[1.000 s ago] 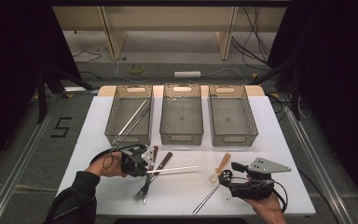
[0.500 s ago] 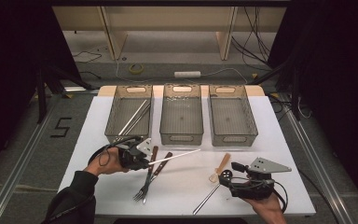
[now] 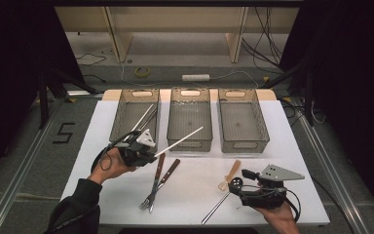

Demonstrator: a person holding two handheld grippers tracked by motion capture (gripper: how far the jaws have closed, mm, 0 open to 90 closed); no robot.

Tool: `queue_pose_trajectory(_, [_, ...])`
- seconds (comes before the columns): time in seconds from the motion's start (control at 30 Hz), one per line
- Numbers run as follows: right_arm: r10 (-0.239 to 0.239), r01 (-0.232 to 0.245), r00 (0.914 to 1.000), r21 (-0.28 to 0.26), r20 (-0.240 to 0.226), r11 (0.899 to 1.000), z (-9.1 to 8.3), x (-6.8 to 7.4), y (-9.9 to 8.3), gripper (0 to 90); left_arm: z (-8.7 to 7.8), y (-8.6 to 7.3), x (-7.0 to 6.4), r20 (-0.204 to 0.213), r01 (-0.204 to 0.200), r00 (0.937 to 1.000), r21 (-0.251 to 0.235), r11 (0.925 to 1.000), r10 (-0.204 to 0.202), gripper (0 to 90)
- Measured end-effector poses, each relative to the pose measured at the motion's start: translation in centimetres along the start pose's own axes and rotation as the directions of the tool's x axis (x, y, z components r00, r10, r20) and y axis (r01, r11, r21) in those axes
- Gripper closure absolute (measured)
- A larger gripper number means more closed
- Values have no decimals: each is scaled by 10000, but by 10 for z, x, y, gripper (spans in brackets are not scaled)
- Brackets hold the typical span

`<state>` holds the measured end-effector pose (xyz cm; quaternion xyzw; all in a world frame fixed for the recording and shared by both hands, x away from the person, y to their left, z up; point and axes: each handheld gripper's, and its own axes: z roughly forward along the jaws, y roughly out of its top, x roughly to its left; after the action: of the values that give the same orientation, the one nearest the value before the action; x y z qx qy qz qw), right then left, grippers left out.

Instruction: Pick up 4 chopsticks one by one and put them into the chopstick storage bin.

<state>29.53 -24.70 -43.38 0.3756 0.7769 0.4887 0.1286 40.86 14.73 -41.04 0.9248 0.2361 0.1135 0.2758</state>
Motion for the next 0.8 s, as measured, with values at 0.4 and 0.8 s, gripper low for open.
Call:
queue_pose_trajectory(0.4, [6, -6, 10000, 38, 17, 10000, 1, 0, 0, 276, -17, 1, 16, -952, 1355, 9849, -928, 9864, -1443, 838])
queue_pose_trajectory(0.8, [14, -14, 10000, 48, 1, 10000, 1, 0, -1, 276, -30, -4, 45, -1676, 2486, 9449, -1907, 9496, -2810, 838])
